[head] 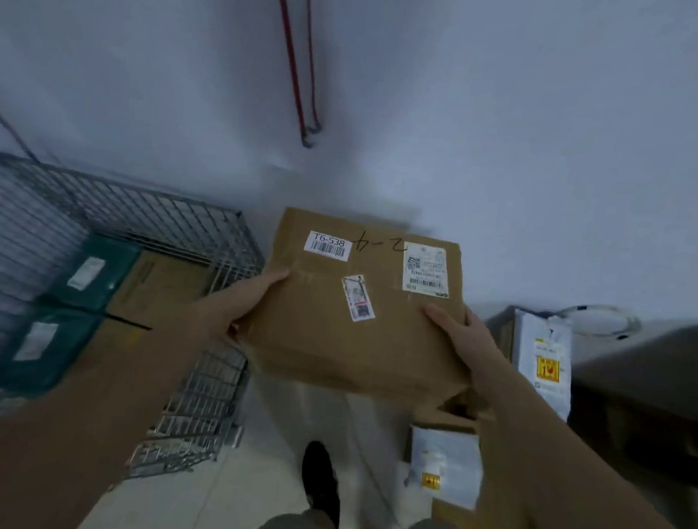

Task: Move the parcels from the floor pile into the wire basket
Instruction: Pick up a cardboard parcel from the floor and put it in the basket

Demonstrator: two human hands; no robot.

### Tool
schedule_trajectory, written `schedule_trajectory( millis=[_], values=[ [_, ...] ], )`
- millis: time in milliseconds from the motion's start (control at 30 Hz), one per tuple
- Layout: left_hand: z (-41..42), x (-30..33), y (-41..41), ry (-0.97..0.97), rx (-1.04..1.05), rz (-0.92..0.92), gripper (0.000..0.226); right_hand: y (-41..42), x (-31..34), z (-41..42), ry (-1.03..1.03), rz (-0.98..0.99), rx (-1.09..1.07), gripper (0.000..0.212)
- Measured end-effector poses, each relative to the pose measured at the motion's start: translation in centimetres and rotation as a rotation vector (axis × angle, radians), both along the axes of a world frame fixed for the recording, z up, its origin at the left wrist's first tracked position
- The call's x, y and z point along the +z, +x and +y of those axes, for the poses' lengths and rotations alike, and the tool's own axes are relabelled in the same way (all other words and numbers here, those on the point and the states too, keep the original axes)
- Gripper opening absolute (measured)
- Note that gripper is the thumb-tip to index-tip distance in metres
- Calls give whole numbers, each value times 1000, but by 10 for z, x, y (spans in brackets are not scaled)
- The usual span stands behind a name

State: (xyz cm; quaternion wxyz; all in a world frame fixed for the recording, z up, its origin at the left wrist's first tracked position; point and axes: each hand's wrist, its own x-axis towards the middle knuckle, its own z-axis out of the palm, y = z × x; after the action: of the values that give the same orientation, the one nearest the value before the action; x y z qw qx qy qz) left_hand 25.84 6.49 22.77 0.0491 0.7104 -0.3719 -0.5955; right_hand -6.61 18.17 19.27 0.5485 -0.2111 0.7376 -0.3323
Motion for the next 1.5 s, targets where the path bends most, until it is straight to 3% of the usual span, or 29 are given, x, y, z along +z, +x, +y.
schedule_trajectory(
  millis=[67,167,267,433,867,1167,1500],
  values=[
    [33,37,25,-70,37,5,93,15,40,9,-83,12,69,49],
    [89,83,58,-184,98,51,77,41,83,21,-201,15,167,39],
    [145,114,100,-291,184,55,82,76,121,26,-283,-13,302,30],
    [227,161,183,-439,343,-3,71,163,173,33,-377,6,526,51],
    [331,234,440,-619,619,-121,76,450,253,61,-585,5,750,45],
    [310,230,597,-590,620,-128,94,590,245,49,-563,2,759,62],
    [176,195,683,-600,546,-75,91,665,226,-50,-573,37,681,56]
  ],
)
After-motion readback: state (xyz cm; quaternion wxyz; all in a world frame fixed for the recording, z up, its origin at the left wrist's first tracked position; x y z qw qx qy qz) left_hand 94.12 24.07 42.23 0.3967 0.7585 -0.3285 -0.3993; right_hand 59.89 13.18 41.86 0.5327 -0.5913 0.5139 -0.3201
